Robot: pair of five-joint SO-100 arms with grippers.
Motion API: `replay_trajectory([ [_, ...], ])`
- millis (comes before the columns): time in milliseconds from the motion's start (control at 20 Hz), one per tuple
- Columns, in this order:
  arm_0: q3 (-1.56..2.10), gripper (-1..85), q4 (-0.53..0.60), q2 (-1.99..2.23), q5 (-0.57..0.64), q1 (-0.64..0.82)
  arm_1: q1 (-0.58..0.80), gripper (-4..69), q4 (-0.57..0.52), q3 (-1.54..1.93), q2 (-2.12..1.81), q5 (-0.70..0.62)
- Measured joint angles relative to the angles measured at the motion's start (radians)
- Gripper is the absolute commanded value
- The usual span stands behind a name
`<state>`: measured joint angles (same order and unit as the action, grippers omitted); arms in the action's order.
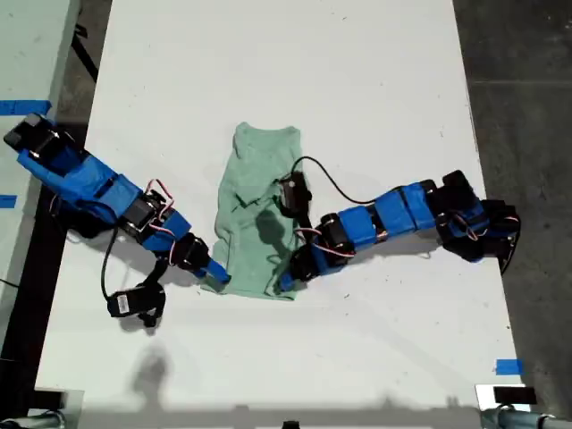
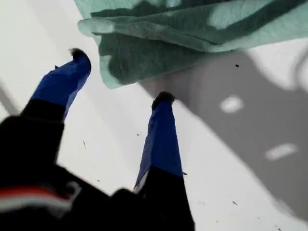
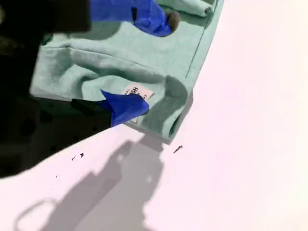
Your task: Fold tshirt
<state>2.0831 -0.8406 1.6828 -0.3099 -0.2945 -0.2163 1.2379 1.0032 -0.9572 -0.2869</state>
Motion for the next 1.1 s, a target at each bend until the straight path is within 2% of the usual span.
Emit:
replay_trajectory([
  [250, 0.014, 21.1, 0.035, -0.138, -0.017, -0.008, 0.002, 30.4, -0.061, 0.000, 0.087, -0.005],
  [400, 0.061, 19.8, 0.097, -0.160, -0.026, -0.011, 0.006, 30.6, -0.100, -0.041, 0.126, -0.014],
  [500, 0.061, 18.4, 0.104, -0.190, -0.026, -0.011, 0.006, 28.5, -0.120, -0.071, 0.150, -0.011],
  [600, 0.058, 10.6, 0.104, -0.199, -0.025, -0.012, 0.006, 23.1, -0.140, -0.083, 0.163, -0.017],
  [700, 0.046, 1.2, 0.103, -0.216, 0.002, -0.015, 0.006, 13.7, -0.158, -0.086, 0.172, -0.023],
  [850, -0.080, 0.1, 0.100, -0.330, 0.083, -0.018, 0.008, -1.2, -0.175, -0.086, 0.179, -0.028],
  [1100, -0.476, 0.1, -0.135, -0.588, 0.164, 0.006, 0.000, -1.2, -0.193, -0.087, 0.181, -0.044],
])
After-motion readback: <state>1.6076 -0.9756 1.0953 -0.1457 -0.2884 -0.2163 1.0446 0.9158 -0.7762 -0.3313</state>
